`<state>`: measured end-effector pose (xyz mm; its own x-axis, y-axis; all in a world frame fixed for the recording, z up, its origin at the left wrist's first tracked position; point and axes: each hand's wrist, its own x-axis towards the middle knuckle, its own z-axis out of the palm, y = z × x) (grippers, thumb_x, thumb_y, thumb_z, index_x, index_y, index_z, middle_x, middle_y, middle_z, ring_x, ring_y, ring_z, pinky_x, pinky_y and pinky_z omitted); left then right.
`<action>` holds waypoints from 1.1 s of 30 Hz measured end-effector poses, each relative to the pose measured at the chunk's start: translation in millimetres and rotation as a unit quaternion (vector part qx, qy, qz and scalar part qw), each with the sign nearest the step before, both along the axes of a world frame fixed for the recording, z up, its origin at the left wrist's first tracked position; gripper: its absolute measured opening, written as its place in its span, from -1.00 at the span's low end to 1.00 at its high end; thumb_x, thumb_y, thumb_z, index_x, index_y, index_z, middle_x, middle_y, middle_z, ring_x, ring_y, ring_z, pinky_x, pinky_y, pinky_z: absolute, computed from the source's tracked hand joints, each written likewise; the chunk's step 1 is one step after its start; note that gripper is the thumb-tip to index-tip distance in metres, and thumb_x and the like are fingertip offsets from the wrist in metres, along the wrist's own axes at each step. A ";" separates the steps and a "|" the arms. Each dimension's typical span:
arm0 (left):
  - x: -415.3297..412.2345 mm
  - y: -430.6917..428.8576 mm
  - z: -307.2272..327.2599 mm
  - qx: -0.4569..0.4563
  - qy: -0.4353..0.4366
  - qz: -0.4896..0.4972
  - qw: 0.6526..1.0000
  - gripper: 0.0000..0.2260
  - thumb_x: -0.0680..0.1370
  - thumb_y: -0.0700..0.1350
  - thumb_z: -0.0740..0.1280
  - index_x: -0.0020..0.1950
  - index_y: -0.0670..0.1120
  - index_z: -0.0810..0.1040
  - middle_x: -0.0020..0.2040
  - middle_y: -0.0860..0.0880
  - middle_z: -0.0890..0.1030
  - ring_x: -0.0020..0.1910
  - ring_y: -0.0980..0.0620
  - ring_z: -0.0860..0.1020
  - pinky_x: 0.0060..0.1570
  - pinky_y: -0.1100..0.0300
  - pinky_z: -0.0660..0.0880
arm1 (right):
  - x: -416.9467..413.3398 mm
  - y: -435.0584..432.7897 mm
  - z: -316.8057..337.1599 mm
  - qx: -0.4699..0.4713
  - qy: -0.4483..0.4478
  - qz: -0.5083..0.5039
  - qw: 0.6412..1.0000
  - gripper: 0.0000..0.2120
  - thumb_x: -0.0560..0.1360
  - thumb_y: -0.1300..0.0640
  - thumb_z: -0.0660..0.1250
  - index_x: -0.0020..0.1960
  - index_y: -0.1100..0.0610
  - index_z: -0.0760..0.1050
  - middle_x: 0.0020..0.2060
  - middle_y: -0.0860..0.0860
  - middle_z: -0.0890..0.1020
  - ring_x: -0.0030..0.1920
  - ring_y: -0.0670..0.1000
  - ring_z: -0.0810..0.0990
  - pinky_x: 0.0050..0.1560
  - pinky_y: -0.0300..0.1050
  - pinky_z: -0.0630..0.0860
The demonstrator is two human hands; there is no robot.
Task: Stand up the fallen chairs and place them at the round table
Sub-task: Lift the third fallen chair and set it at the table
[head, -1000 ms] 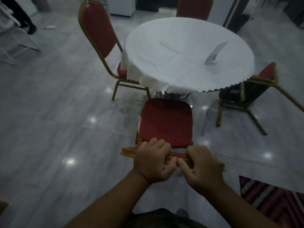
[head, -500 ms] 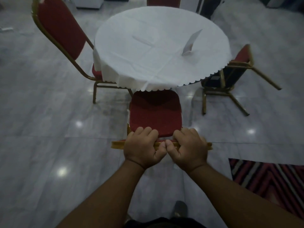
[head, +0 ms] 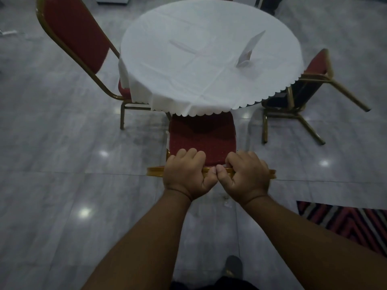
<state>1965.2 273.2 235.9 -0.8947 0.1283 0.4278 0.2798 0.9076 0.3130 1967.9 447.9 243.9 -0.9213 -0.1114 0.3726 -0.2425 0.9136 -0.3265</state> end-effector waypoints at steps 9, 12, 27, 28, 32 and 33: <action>-20.5 -3.5 -1.4 -0.004 0.015 -0.004 1.000 -0.61 0.50 0.22 0.12 -0.28 -0.08 0.38 -0.33 -0.04 0.42 -0.36 -0.07 0.37 -0.33 0.13 0.19 | -18.9 -2.7 -5.4 -0.003 0.012 -0.005 1.000 -0.59 0.50 -0.28 0.10 -0.27 0.03 0.38 -0.34 -0.06 0.38 -0.31 0.02 0.35 -0.31 -0.06 0.34; -25.1 -4.8 -1.4 0.001 0.021 -0.008 1.000 -0.62 0.50 0.22 0.13 -0.29 -0.08 0.37 -0.33 -0.04 0.41 -0.35 -0.08 0.37 -0.32 0.13 0.17 | -22.5 -4.1 -5.6 -0.006 0.014 -0.010 1.000 -0.59 0.50 -0.28 0.10 -0.27 0.03 0.38 -0.35 -0.05 0.38 -0.31 0.02 0.35 -0.31 -0.05 0.35; -22.2 -3.7 7.3 -0.005 -0.038 -0.020 0.999 -0.68 0.50 0.18 0.08 -0.24 -0.05 0.34 -0.29 -0.01 0.36 -0.30 -0.06 0.34 -0.31 0.10 0.24 | -17.4 -5.6 9.8 0.049 -0.072 -0.018 0.996 -0.59 0.55 -0.34 0.01 -0.19 -0.03 0.31 -0.26 -0.06 0.38 -0.20 0.02 0.34 -0.15 0.06 0.41; -20.9 -3.4 9.3 -0.008 -0.056 -0.024 0.998 -0.69 0.50 0.18 0.07 -0.23 -0.04 0.32 -0.27 0.01 0.35 -0.28 -0.05 0.33 -0.28 0.09 0.23 | -13.9 -5.2 12.3 0.049 -0.087 -0.024 0.995 -0.59 0.56 -0.36 0.01 -0.17 -0.04 0.32 -0.24 -0.07 0.38 -0.18 0.01 0.34 -0.12 0.06 0.41; -27.2 1.0 29.6 -0.054 -0.138 -0.076 0.986 -0.63 0.50 0.21 0.01 -0.21 -0.04 0.39 -0.31 0.07 0.34 -0.28 -0.03 0.35 -0.23 0.08 0.23 | -1.9 11.4 18.0 0.001 -0.158 -0.058 0.986 -0.49 0.52 -0.48 0.00 0.05 -0.08 0.41 -0.08 -0.07 0.46 -0.04 -0.01 0.38 0.01 0.00 0.40; -32.2 8.3 38.7 -0.069 -0.159 -0.093 0.980 -0.62 0.50 0.22 0.02 -0.21 -0.04 0.42 -0.32 0.08 0.37 -0.29 -0.03 0.38 -0.22 0.07 0.24 | 0.4 22.9 19.2 0.004 -0.176 -0.062 0.983 -0.45 0.51 -0.49 -0.01 0.11 -0.08 0.43 -0.03 -0.07 0.48 0.00 -0.01 0.39 0.05 0.00 0.41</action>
<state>1933.0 281.6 274.6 -0.9354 0.3396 0.0982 0.3534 0.8900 0.2882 1968.3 470.9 263.1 -0.9995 0.0080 0.0289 -0.0030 0.9319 -0.3626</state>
